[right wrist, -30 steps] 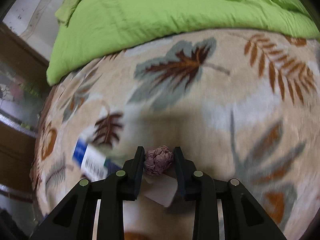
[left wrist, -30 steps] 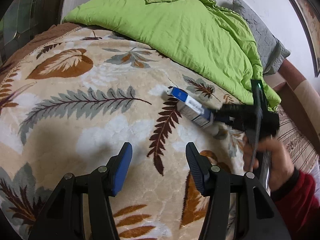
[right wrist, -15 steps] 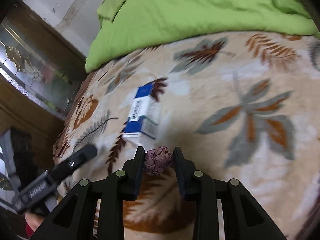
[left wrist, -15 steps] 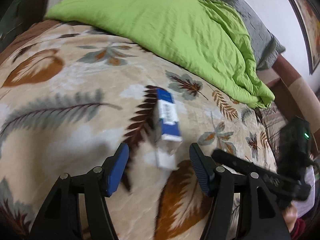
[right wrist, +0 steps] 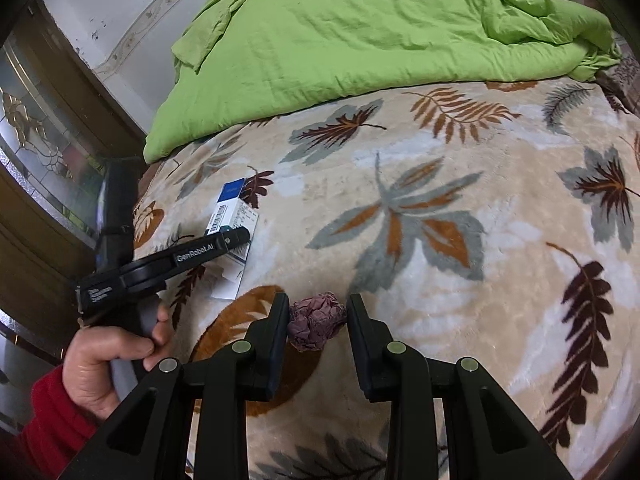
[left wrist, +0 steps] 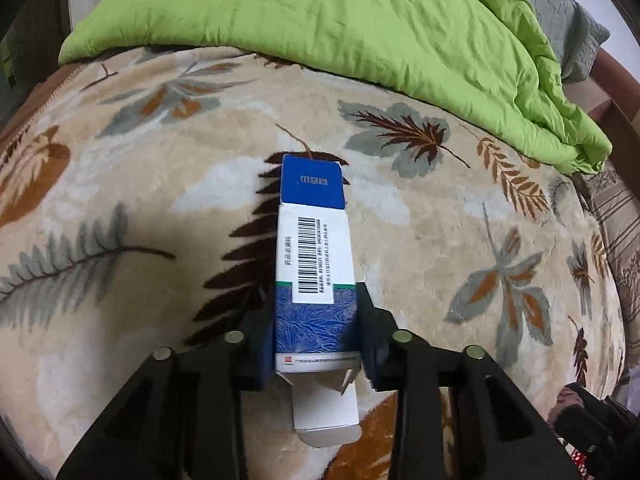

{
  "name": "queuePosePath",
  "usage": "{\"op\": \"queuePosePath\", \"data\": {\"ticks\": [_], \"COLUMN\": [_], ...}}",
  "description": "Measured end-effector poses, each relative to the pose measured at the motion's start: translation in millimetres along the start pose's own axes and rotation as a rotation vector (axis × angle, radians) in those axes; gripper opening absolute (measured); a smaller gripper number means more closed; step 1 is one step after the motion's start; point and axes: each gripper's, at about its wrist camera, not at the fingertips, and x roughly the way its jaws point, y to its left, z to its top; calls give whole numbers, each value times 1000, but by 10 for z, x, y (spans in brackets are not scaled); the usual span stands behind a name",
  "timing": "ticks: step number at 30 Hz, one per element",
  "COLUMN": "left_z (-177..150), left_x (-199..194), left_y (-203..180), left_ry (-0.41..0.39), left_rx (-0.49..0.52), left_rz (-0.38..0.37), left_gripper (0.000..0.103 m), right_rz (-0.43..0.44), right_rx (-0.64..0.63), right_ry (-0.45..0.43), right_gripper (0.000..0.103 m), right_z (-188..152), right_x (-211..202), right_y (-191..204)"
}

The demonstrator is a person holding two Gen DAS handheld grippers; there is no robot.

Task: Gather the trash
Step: 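Lift the blue box with the left tool while the right tool lifts the pink paper toward the basket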

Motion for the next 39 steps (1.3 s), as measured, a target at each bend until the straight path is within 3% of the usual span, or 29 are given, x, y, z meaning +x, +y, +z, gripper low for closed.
{"op": "queuePosePath", "data": {"ticks": [7,19,27,39], "left_z": [-242,-1054,-1355,-1512], "left_x": [-368,-1355,-1600,-1856], "left_y": [-8,-121,-279,-481], "left_ry": [-75,-203,-203,-231], "left_rx": [20,116,168,219], "left_rz": [-26,-54,-80,-91], "left_gripper": [32,32,32,32], "right_rz": [-25,-64,-74,-69], "right_rx": [-35,-119,-111,-97], "right_ry": [-35,-105,-112,-141], "right_gripper": [31,31,31,31], "right_z": [-123,-524,-715,-872], "right_x": [-122,-533,-728,-988], "right_y": [94,335,360,377]}}
